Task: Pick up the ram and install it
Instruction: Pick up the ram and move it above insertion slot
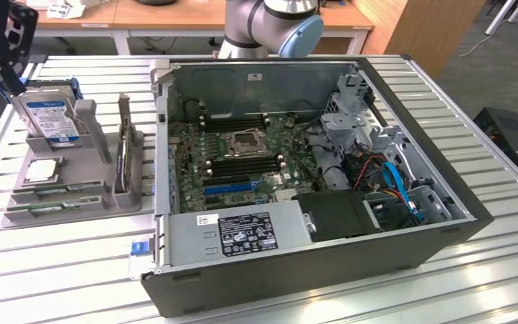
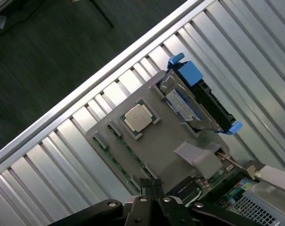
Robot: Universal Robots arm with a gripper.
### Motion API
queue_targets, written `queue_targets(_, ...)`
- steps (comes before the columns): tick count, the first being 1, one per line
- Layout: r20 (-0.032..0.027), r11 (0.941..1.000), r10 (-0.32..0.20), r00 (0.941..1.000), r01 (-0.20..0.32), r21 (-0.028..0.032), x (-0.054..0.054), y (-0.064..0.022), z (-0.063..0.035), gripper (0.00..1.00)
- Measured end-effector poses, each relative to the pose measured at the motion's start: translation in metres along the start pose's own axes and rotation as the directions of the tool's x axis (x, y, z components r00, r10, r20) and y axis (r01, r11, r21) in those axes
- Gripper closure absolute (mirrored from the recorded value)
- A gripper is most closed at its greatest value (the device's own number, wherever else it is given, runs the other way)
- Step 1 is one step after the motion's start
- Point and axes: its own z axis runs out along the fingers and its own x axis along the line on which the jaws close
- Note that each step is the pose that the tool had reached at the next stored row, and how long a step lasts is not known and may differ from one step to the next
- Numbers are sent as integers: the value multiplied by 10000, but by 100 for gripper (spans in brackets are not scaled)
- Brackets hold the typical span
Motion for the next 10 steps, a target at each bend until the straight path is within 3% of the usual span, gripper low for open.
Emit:
queue_targets(5,-41,9958,-914,9958,914,-23,0,0,0,89)
queue_targets(10,-78,9834,-1814,9834,1813,-50,0,0,0,89)
